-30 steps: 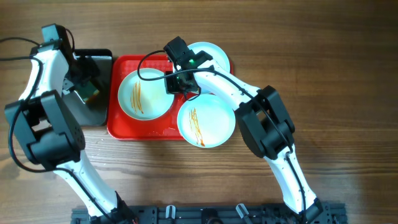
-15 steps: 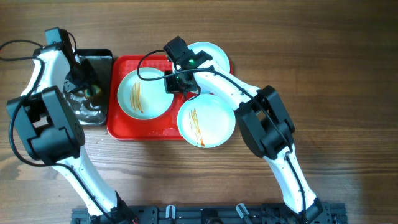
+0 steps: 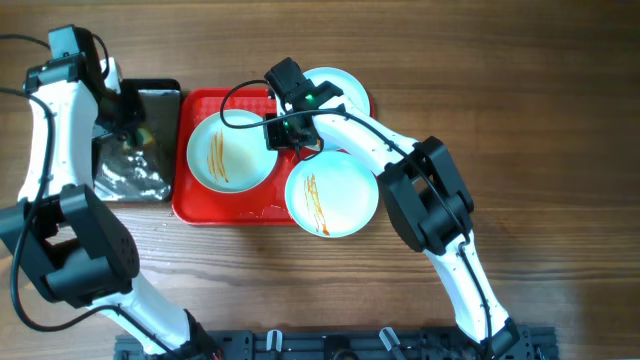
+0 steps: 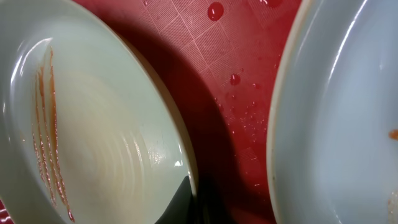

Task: Clean dirty plates on tray and stack at the side
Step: 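Move the held sponge from the black tray onto the left plate, then scrub the left plate with the sponge while right gripper holds it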

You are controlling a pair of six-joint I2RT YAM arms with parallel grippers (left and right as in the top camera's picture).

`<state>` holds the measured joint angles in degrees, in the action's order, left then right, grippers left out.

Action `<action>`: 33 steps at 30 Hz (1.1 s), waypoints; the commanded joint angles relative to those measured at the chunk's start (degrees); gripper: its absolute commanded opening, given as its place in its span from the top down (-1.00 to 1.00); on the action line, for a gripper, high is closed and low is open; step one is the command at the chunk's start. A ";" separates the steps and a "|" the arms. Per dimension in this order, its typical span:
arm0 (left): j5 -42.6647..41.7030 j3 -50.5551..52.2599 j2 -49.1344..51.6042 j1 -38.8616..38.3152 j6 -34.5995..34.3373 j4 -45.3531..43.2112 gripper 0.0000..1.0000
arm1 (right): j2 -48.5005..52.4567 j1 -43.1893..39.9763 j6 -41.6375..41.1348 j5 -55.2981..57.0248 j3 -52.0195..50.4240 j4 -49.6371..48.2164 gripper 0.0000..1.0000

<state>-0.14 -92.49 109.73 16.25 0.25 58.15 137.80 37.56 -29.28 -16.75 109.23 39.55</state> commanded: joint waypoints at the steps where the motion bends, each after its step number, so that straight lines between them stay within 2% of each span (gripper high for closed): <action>1: -0.46 -0.35 -0.11 0.22 2.36 -0.02 0.92 | 2.14 -0.13 0.85 -1.31 0.59 -0.07 0.91; 6: -0.85 -0.35 -0.11 0.11 2.34 -0.20 0.92 | 2.14 -0.13 0.85 -1.33 0.59 -0.07 0.91; 9: -8.02 -0.35 -0.11 -1.73 2.34 0.39 0.92 | 2.14 -0.20 0.85 -3.08 0.59 -0.31 0.91; 11: -17.62 -0.09 -0.11 -4.31 2.34 1.42 0.92 | 2.14 -0.37 0.83 -3.61 0.59 -0.28 0.91; 14: -17.33 7.15 0.02 -10.10 -0.09 -0.87 0.92 | 2.14 -0.72 0.85 -4.35 0.59 -0.24 0.91; 17: -14.75 16.17 0.02 -12.39 -5.44 -8.52 0.92 | 2.14 -1.11 0.79 -5.22 0.59 -0.28 0.91; 20: -14.16 23.50 0.02 -13.05 -5.51 -15.87 0.92 | 2.14 -1.22 0.83 -5.62 0.59 -0.31 0.91; 25: -14.14 24.70 0.02 -13.05 -4.96 -14.45 0.92 | 2.14 -1.22 0.81 -5.62 0.59 -0.33 0.91; 28: -19.39 24.70 0.02 -13.05 1.27 -16.70 0.92 | 2.14 -1.22 0.81 -5.62 0.59 -0.31 0.91; 30: -18.84 24.72 0.04 -13.05 1.20 -19.30 0.92 | 2.14 -1.22 0.83 -5.62 0.59 -0.31 0.92; 33: -8.07 24.72 0.22 -13.05 -5.77 -23.26 0.92 | 2.14 -1.22 0.83 -5.60 0.59 -0.31 0.92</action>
<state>-16.12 -68.62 109.69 3.49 -1.04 37.39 138.28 36.16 -28.69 -21.39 109.23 39.31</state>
